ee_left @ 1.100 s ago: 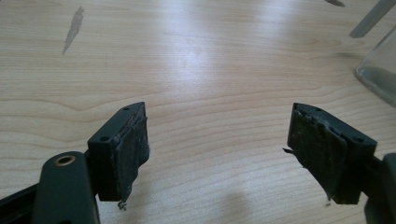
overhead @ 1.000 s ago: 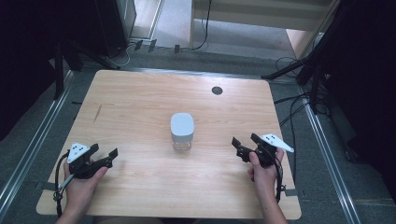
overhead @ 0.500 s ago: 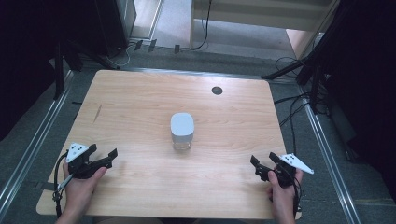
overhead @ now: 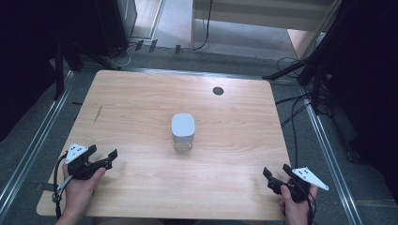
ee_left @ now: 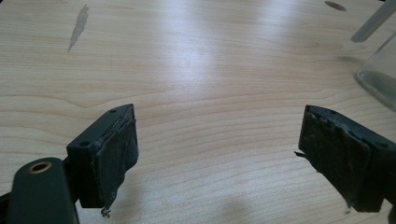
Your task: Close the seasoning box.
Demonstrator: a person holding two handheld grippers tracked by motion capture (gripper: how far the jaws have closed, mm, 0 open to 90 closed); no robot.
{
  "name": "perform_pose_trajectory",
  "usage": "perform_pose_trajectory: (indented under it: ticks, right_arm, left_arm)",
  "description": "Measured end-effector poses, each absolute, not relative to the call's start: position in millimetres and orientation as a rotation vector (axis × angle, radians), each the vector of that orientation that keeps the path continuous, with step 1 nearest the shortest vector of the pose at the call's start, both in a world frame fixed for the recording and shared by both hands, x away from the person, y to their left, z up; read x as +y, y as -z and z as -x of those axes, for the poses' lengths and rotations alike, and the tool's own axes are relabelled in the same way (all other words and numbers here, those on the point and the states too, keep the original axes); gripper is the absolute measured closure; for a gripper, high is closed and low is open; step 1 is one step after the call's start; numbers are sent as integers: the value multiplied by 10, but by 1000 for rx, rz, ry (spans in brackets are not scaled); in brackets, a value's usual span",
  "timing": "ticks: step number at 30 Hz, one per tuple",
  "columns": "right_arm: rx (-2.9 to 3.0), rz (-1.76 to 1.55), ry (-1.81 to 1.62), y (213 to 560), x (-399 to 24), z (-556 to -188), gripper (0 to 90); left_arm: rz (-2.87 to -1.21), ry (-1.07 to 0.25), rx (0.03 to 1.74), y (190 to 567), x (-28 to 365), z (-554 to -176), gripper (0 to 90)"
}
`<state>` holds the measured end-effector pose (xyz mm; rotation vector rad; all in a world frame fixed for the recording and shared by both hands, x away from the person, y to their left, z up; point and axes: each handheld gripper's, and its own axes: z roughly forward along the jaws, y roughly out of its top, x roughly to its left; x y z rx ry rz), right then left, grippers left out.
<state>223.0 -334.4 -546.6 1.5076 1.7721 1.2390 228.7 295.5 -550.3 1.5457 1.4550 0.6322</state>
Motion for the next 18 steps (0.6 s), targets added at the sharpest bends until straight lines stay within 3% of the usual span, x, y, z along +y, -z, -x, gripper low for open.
perform_pose_trajectory:
  ticks: [18]
  right_arm:
    - [1782, -1529, -1187, 5470, -3311, -2265, 139]
  left_arm:
    - [-1551, -635, 1448, 5504, 2954, -2301, 117]
